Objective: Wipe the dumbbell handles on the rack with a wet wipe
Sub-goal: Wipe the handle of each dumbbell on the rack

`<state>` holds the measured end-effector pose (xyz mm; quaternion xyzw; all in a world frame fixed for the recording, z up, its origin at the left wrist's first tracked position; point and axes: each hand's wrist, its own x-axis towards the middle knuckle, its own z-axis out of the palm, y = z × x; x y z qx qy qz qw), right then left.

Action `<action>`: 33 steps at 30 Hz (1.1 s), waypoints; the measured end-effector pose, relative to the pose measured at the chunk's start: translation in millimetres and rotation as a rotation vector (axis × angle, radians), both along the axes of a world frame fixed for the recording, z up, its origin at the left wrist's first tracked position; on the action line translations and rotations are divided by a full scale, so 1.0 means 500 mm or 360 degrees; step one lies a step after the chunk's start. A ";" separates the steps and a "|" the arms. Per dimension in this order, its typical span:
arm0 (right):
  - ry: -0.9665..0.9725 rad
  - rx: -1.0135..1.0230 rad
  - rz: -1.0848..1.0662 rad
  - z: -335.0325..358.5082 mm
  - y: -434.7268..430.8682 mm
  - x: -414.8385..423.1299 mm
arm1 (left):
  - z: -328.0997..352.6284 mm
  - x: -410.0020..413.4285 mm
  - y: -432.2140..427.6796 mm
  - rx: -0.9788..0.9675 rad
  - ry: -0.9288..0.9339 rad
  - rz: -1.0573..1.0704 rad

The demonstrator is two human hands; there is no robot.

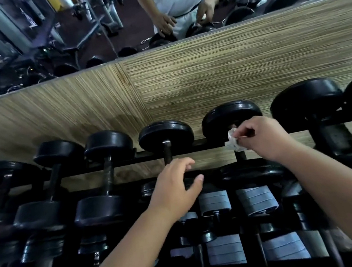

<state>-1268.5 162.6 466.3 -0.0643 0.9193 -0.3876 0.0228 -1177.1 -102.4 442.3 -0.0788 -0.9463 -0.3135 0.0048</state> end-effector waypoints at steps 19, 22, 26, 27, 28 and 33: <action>-0.0023 0.0596 0.0640 -0.081 0.009 -0.081 | -0.089 -0.049 0.183 0.0629 -0.0343 0.0011; -0.0075 0.0791 0.0930 -0.071 0.020 -0.096 | -0.098 -0.041 0.188 0.0752 -0.0358 0.0095; 0.0250 0.0677 0.0788 -0.078 0.033 -0.139 | -0.117 -0.033 0.193 0.0800 -0.0263 0.0130; 0.0280 0.0568 0.0706 -0.089 0.039 -0.148 | -0.118 -0.034 0.193 0.0811 -0.0259 0.0135; 0.0275 0.0470 0.0636 -0.099 0.044 -0.151 | -0.119 -0.035 0.194 0.0833 -0.0265 0.0138; 0.0016 0.0301 0.0694 -0.121 0.057 -0.110 | -0.120 -0.034 0.195 0.0881 -0.0272 0.0152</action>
